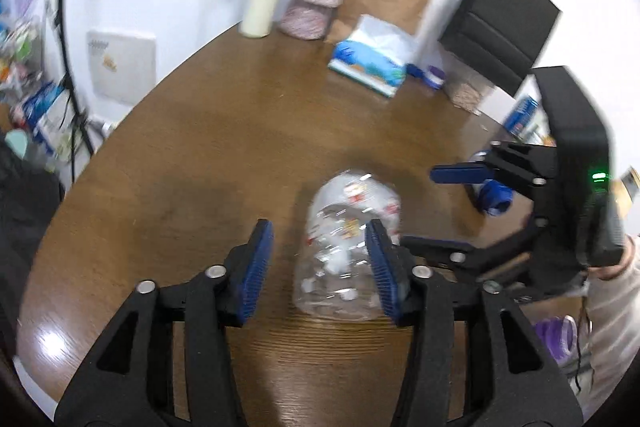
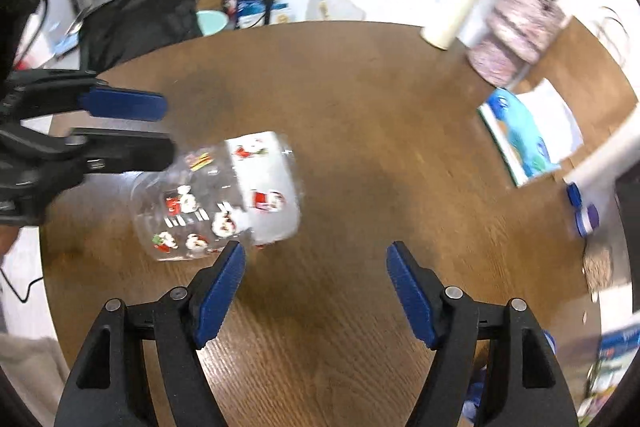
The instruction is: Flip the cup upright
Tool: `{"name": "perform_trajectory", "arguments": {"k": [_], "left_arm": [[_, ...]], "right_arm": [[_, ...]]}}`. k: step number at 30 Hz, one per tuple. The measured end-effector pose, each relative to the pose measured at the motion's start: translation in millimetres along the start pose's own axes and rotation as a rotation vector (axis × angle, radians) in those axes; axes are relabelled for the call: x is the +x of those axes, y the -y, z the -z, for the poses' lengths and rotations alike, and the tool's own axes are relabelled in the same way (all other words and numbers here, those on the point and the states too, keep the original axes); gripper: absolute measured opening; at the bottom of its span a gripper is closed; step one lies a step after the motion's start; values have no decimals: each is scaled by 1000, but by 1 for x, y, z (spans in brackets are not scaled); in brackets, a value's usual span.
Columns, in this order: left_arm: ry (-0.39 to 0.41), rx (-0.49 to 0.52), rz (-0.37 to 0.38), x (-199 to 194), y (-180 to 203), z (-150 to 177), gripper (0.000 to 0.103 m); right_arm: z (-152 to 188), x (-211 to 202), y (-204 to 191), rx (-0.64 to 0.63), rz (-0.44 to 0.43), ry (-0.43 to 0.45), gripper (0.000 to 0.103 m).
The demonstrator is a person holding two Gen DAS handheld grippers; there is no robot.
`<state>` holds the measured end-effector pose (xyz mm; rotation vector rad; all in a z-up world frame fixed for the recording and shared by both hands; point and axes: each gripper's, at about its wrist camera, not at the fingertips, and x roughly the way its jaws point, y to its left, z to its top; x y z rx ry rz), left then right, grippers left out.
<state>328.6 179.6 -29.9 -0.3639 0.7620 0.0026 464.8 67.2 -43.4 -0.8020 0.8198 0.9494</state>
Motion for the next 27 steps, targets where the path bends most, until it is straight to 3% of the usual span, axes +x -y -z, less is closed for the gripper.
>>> {"name": "perform_trajectory", "arguments": {"k": [1,2,4,6,7,8,9,12,15,17,20,21,27], "left_arm": [[-12,26,13,-1,5,-4,66],[-45,70,30,1,12,-8,81],[-166,168,55,20,28,-15,85],[-328,220,-7,54,36,-16,82],[-360,224,-34,64,36,-16,77],[-386,225,-65,74,35,-17,58],[-396,227,-83,80,34,-17,58],[-300,224,-42,66,41,-19,57],[-85,251,-49,22,56,-14,58],[42,249,-63,-6,64,-6,58],[173,199,-77,-39,67,11,58],[207,175,-66,-50,66,16,58],[353,120,-10,-88,72,44,58]], "right_arm": [[0,-2,2,8,6,4,78],[-4,-2,5,21,12,7,78],[-2,-11,14,58,20,14,78],[1,-21,25,103,43,21,78],[3,-25,28,121,58,23,78],[6,-31,31,143,74,24,78],[9,-36,32,160,79,28,78],[19,-56,34,203,81,65,78],[26,-81,37,277,76,133,78],[31,-99,36,340,10,210,78],[33,-124,28,402,-169,316,78],[31,-131,19,408,-240,341,85],[18,-129,-33,383,-452,334,89]]}}
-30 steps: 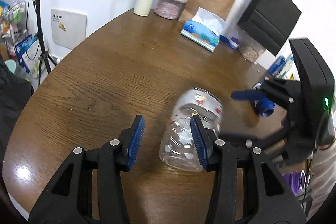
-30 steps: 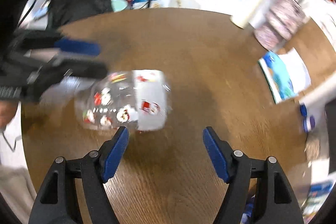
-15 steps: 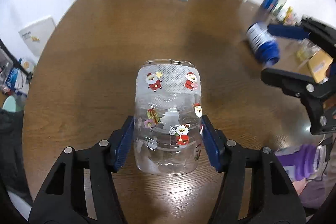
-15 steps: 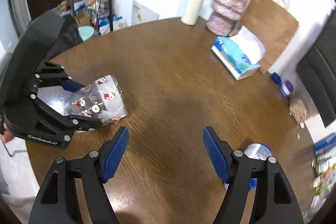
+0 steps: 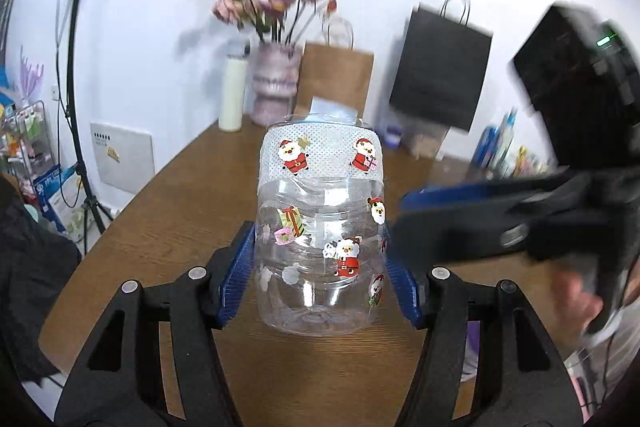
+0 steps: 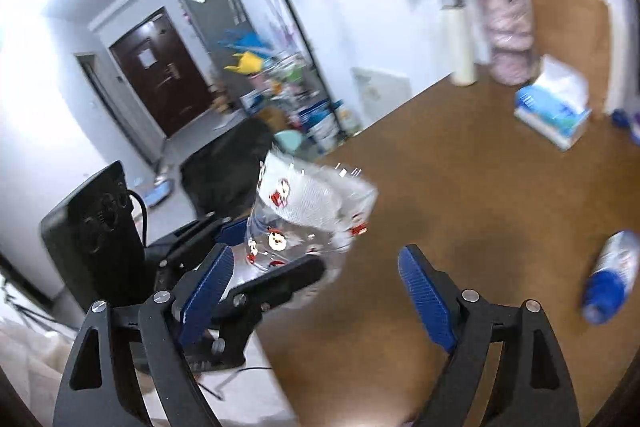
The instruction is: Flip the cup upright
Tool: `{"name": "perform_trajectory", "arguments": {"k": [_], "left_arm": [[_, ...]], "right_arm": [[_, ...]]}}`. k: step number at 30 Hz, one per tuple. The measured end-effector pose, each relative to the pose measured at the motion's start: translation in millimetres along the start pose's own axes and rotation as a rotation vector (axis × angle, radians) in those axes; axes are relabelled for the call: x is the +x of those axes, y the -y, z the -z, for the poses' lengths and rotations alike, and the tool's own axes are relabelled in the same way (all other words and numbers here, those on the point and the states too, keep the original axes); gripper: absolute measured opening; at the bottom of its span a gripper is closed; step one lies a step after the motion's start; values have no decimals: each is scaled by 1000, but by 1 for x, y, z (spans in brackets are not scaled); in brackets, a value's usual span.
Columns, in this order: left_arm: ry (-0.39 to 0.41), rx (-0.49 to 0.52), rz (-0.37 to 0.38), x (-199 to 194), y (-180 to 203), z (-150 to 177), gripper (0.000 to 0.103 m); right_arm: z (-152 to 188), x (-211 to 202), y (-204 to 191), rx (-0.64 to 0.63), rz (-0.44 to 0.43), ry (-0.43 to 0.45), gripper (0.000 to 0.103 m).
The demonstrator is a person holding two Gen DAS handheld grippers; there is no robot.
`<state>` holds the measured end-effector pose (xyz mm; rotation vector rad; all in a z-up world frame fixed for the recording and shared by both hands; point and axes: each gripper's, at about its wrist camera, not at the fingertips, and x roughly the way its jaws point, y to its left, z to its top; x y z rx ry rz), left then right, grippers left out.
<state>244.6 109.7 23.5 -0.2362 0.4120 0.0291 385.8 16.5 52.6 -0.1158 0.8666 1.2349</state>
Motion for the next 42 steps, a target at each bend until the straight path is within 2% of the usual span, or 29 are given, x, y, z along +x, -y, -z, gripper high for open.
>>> {"name": "perform_trajectory", "arguments": {"k": [3,6,7,8,10,12,14,15,17,19,21,23,25,30,33,35,36,37,38,39,40,42], "left_arm": [[86,11,25,-20,4,12,58],[98,28,38,-30,9,22,58],[97,32,40,-31,9,25,58],[96,30,46,-34,8,28,59],[95,13,65,-36,7,33,60],[79,6,72,-32,5,33,63],[72,20,69,-31,6,34,66],[81,25,72,-30,7,34,65],[101,22,85,-33,9,36,59],[104,26,83,-28,9,38,59],[93,41,61,-19,12,40,58],[78,42,47,-11,14,43,58],[50,31,50,-4,15,45,58],[55,32,65,-2,20,49,58],[64,37,98,-12,25,54,58],[69,49,107,-15,28,60,58],[48,71,99,-9,31,66,58],[34,102,76,-2,34,71,58],[11,123,46,8,37,77,58],[-14,118,33,20,37,82,58],[-49,96,36,34,35,84,57],[-107,43,41,55,31,83,57]], "right_arm": [[6,11,-11,49,-65,-3,89],[12,13,-13,93,-114,27,89],[14,12,-14,100,-123,42,83],[16,11,-17,99,-122,58,73],[20,10,-24,75,-97,68,67],[25,8,-37,2,-49,74,66],[30,6,-53,-129,38,91,66],[35,5,-66,-232,92,117,66],[46,2,-83,-358,124,152,68],[50,3,-89,-419,185,171,68],[53,7,-83,-434,196,170,69],[54,10,-72,-423,171,177,69],[57,12,-60,-393,154,169,70],[63,10,-52,-383,166,162,70],[73,-1,-58,-352,178,218,71],[87,-11,-70,-391,177,269,74],[97,-11,-72,-429,181,309,75],[101,-6,-64,-426,173,314,76],[103,5,-51,-410,162,270,76],[103,15,-36,-416,133,235,74],[102,21,-24,-425,134,235,74],[96,29,-5,-413,172,229,74]]}}
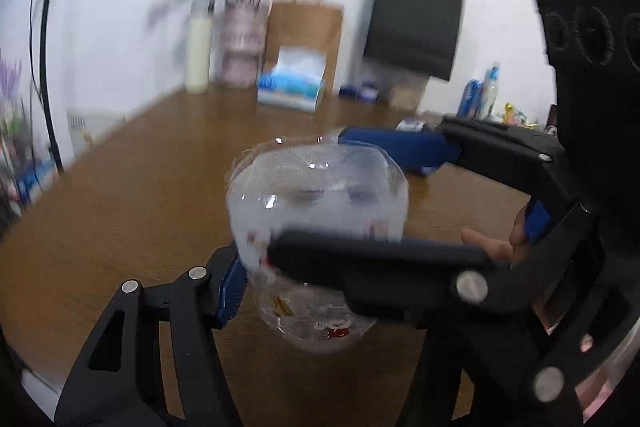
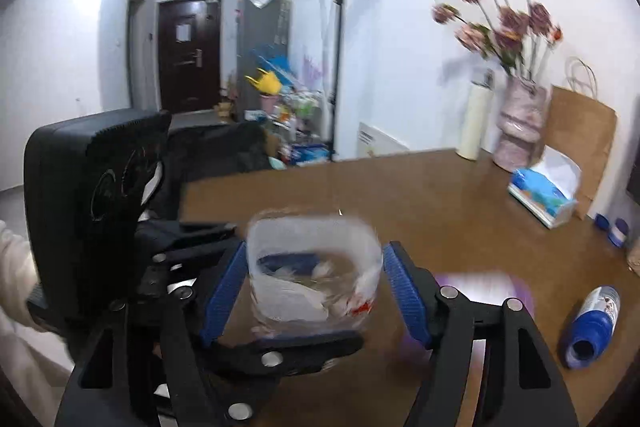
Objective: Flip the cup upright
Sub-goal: 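Lower the cup upright onto the table and open the right gripper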
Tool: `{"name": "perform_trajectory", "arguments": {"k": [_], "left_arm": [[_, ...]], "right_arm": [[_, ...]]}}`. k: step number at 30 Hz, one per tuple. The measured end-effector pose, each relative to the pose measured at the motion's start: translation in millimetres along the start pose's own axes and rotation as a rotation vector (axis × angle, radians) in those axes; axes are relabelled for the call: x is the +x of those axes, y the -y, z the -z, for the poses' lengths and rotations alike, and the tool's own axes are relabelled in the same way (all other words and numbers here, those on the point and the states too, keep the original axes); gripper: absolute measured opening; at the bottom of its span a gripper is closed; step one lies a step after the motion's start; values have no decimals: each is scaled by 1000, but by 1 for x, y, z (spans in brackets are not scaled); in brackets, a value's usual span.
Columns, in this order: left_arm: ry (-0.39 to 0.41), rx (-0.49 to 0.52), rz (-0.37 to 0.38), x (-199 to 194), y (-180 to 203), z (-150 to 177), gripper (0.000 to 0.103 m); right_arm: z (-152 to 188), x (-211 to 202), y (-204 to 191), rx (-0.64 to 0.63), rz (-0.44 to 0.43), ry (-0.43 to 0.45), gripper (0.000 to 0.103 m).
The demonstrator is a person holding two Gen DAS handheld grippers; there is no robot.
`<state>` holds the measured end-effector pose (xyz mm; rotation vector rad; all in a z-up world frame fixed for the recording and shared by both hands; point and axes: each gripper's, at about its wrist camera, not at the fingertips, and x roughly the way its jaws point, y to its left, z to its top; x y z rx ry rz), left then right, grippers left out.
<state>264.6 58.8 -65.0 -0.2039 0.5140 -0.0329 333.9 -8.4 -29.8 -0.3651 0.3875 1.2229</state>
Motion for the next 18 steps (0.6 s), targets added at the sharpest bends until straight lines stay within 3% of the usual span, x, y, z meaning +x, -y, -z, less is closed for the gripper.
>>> {"name": "perform_trajectory", "arguments": {"k": [3,8,16,17,18], "left_arm": [[11,0,1,8,2,-4,58],[-55,35,17,15,12,-4,58],[-71,43,58,24,38,0,59],[-73,54,58,25,42,0,63],[-81,70,46,26,45,1,77]], "right_arm": [[2,2,11,30,5,-2,74],[8,-1,17,75,37,-31,74],[32,-24,41,232,44,-60,70],[34,-28,42,234,53,-60,69],[35,-32,40,225,76,-60,68]]}}
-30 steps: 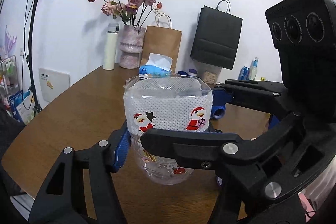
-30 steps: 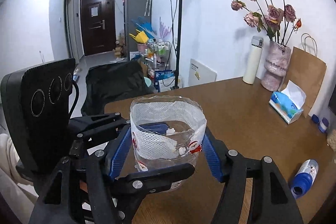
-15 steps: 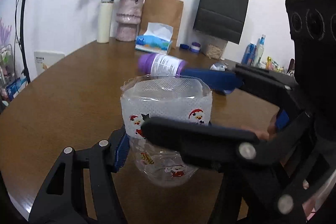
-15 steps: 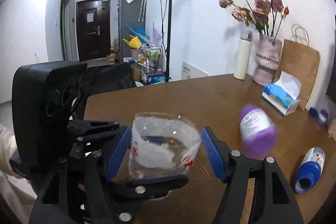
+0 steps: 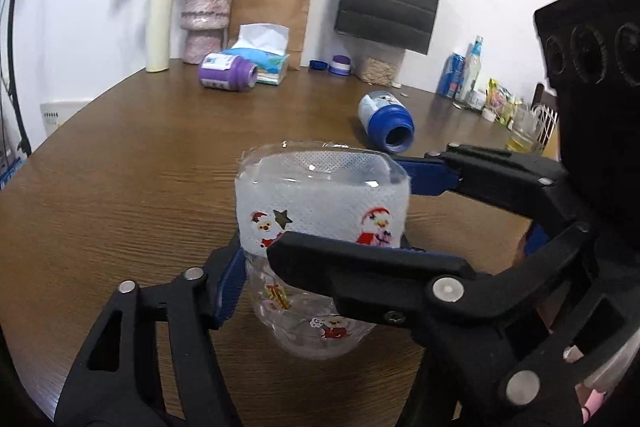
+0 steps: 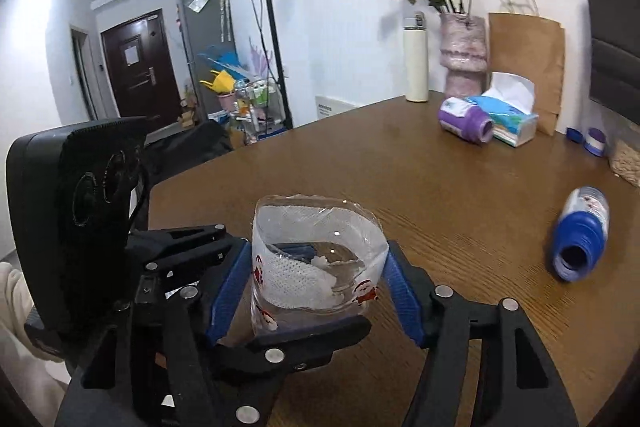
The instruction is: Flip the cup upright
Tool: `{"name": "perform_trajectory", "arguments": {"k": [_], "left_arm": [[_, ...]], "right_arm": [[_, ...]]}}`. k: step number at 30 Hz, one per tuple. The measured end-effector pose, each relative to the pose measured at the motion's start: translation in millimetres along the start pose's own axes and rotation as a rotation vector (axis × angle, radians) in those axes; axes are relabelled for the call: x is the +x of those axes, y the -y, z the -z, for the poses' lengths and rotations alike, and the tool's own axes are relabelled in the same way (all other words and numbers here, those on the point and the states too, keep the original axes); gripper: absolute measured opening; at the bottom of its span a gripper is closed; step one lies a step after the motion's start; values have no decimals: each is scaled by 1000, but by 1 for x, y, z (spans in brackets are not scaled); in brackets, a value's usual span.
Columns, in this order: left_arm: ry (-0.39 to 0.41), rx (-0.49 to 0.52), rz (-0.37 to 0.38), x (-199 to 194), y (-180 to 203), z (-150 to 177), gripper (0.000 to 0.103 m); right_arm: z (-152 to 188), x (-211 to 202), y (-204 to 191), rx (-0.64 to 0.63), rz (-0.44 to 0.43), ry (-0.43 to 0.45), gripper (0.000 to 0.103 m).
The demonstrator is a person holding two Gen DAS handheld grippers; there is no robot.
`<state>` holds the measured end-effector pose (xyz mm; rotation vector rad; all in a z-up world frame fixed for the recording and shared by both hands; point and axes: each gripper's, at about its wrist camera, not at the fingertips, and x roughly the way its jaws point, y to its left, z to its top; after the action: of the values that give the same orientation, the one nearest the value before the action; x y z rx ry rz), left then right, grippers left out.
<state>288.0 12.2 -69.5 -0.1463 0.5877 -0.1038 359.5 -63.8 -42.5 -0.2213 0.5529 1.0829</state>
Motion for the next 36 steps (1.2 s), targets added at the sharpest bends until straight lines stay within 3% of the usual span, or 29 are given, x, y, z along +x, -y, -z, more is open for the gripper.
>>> {"name": "perform_trajectory", "arguments": {"k": [2,5,10,21,28,32,34,36], "left_arm": [[-1,9,1,0,0,1,87],[-4,3,13,-4,-3,3,89],[-39,19,-94,-2,-8,3,89],[-58,-46,-133,4,-18,1,90],[-21,-86,-147,-8,-27,1,91],[35,-74,-172,-34,-33,-9,92],[70,-71,-183,-50,-38,-16,101],[118,-65,-200,-65,-43,-20,103]], "right_arm": [[2,-8,-3,-35,65,18,68],[4,-17,-2,-62,168,41,68],[13,-20,14,-29,294,12,72],[8,-15,32,83,350,-58,72],[9,-28,26,141,371,-27,78],[6,-59,13,143,401,13,78],[7,-80,8,146,431,33,78],[9,-106,5,167,499,53,78]]}}
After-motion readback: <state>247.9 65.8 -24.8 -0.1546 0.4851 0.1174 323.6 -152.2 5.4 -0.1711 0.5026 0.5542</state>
